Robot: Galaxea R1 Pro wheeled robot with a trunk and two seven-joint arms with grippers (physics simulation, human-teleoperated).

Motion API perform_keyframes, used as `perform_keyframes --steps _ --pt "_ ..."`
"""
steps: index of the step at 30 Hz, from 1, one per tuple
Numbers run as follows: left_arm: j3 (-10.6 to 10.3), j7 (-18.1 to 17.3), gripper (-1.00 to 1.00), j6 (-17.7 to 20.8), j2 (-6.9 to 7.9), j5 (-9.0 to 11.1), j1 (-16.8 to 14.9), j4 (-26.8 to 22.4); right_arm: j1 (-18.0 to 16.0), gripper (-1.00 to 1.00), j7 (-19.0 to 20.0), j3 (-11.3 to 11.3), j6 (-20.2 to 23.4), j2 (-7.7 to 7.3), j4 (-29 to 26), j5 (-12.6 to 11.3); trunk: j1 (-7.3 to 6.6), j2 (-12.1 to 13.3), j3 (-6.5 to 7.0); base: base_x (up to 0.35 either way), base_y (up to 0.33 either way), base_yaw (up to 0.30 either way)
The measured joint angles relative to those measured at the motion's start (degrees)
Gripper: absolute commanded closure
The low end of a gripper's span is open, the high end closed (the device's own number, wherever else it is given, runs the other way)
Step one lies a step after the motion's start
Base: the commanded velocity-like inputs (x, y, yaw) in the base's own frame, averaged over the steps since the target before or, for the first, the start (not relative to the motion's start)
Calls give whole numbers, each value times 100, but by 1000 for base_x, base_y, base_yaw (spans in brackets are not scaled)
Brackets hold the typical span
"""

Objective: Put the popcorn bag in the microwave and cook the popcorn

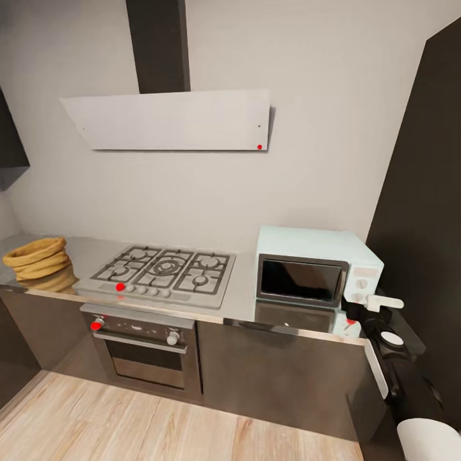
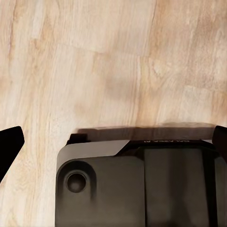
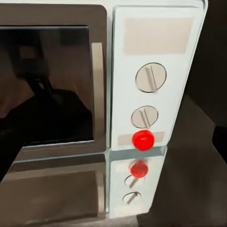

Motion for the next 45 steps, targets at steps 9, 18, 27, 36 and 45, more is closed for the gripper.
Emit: perform_keyframes --steps 9,18,27,36,45 --pt "14 0 -100 0 0 0 0 0 -84 -100 31 19 2 11 177 3 -2 -1 0 40 -39 0" --pt "2 0 -100 0 0 0 0 0 -84 -100 49 21 -7 11 180 5 -1 -1 0 181 -182 0" --pt "22 0 -100 2 2 3 0 0 -84 -100 48 66 -14 26 188 15 -1 -2 0 41 -5 0" --pt "17 0 -100 -1 2 0 0 0 -84 -100 49 79 -13 67 191 17 -1 0 0 214 81 0" --pt "18 0 -100 2 1 2 0 0 -101 -100 52 100 -17 79 372 17 0 0 0 4 2 0"
